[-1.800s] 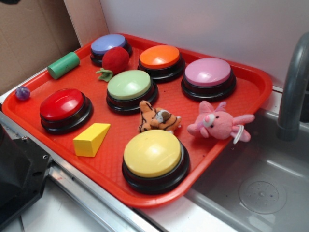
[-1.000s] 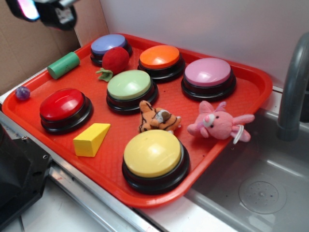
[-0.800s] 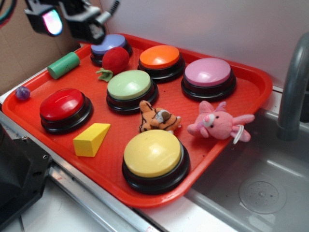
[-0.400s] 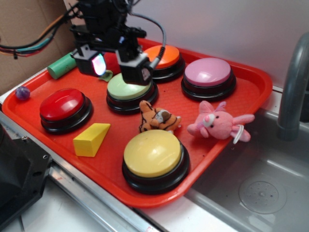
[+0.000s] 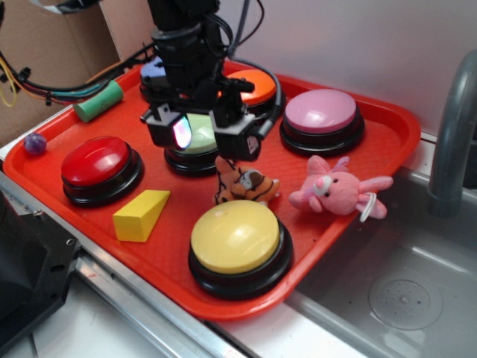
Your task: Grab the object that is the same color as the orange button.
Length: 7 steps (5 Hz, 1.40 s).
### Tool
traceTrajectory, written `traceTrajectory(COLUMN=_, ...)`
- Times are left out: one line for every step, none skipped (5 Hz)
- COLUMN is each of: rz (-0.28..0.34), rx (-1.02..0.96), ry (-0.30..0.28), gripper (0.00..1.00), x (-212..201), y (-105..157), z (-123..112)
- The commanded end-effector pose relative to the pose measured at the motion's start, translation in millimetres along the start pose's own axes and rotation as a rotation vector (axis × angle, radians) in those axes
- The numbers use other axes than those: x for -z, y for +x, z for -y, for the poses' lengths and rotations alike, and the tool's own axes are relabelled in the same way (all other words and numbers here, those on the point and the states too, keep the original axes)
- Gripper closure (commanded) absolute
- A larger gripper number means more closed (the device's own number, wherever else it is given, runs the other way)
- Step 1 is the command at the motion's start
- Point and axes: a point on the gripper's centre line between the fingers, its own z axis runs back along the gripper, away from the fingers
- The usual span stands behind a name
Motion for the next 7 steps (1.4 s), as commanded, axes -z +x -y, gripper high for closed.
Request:
traceTrajectory(rz=0.02, rx=0.014, ry=0.027, gripper=0.0, x=6.7, y=-8.3, z=16.4)
traceTrajectory(rz=0.032, rx=-0.008, ry=0.049, gripper=0.0, x=12.9, y=-12.9, z=22.9)
traceTrajectory(rz=0.024, rx=-0.061, ry=0.044, gripper=0.0, x=19.2, y=-10.7, z=22.4)
traceTrajectory(rz=0.018, rx=-0.146, ry=0.05, gripper=0.0, x=28.9, y=-3.7, z=18.9)
traceTrajectory(rz=0.021, rx=-0.21, ry=0.047, gripper=0.0, x=30.7, y=1.2, z=13.9)
traceTrajectory(rz=0.001, rx=-0.285, ry=0.042, gripper=0.0, x=35.0, y=7.3, z=8.4)
traceTrajectory(rz=-0.002, rx=-0.287, ry=0.056, gripper=1.0, x=37.0, y=7.8, z=8.5)
